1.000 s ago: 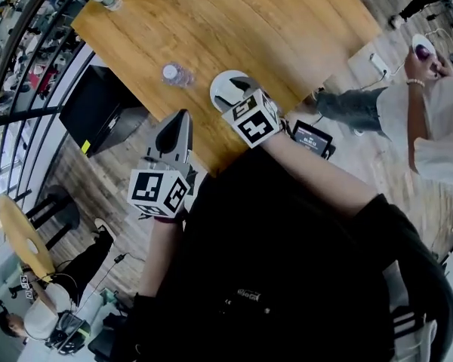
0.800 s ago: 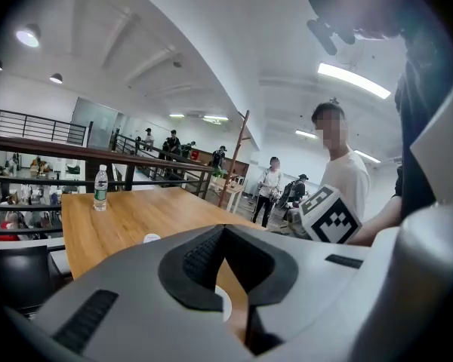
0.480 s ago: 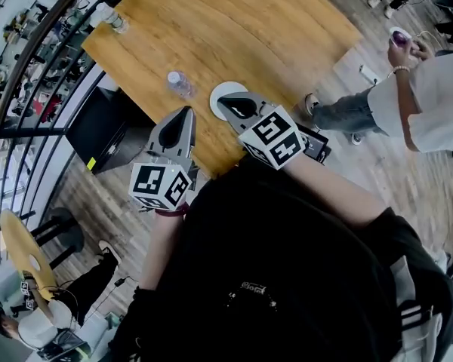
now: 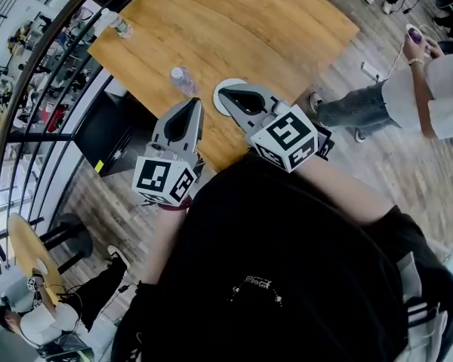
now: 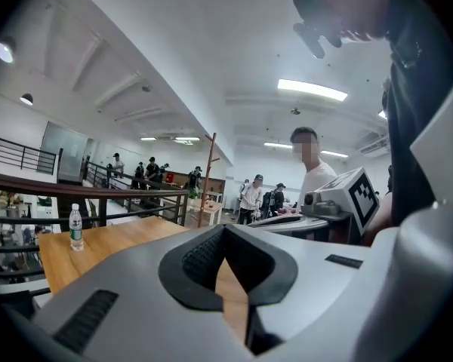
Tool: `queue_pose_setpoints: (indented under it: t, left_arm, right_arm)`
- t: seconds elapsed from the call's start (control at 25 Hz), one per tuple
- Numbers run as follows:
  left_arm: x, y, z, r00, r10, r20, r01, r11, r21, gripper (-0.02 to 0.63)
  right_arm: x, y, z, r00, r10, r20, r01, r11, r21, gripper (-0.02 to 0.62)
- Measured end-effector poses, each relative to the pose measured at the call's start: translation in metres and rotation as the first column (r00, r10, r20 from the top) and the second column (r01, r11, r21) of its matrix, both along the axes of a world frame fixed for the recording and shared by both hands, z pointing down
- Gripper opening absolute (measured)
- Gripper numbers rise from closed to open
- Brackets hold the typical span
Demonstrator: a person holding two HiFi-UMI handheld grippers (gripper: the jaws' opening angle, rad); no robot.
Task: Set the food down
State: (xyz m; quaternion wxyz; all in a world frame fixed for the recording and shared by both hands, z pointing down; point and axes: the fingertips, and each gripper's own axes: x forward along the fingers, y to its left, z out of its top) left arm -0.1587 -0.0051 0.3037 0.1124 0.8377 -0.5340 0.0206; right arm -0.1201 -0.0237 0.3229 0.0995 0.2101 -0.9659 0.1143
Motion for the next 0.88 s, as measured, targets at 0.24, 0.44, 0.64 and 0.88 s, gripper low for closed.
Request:
queue_pose_setpoints:
  t: [0.24, 0.44, 0.64, 0.88]
  left_arm:
    - [0.011, 0.004, -0.001, 1.000, 0.023, 0.012, -0.023, 1.000, 0.012, 0.006]
    - [0.014, 0.006, -0.002, 0.999, 0.026, 0.019, -0.026, 1.000, 0.013, 0.006]
    - [0.012, 0.007, 0.000, 1.000, 0.020, 0.018, -0.020, 1.000, 0.016, 0.006]
    - [0.010, 0.006, 0.004, 1.000, 0.014, 0.020, -0.015, 1.000, 0.016, 0.006]
  right_arm:
    - [0.002, 0.011, -0.003, 1.000, -0.015, 0.017, 0.015, 1.000, 0.014, 0.018]
    - [0.002, 0.014, -0.003, 0.999, -0.033, 0.010, 0.033, 0.999, 0.013, 0.018]
    - [-0.003, 0.018, -0.001, 0.999, -0.054, 0.007, 0.054, 0.998, 0.018, 0.018]
    - [-0.005, 0.019, 0.004, 0.998, -0.065, -0.001, 0.065, 0.998, 0.022, 0.018]
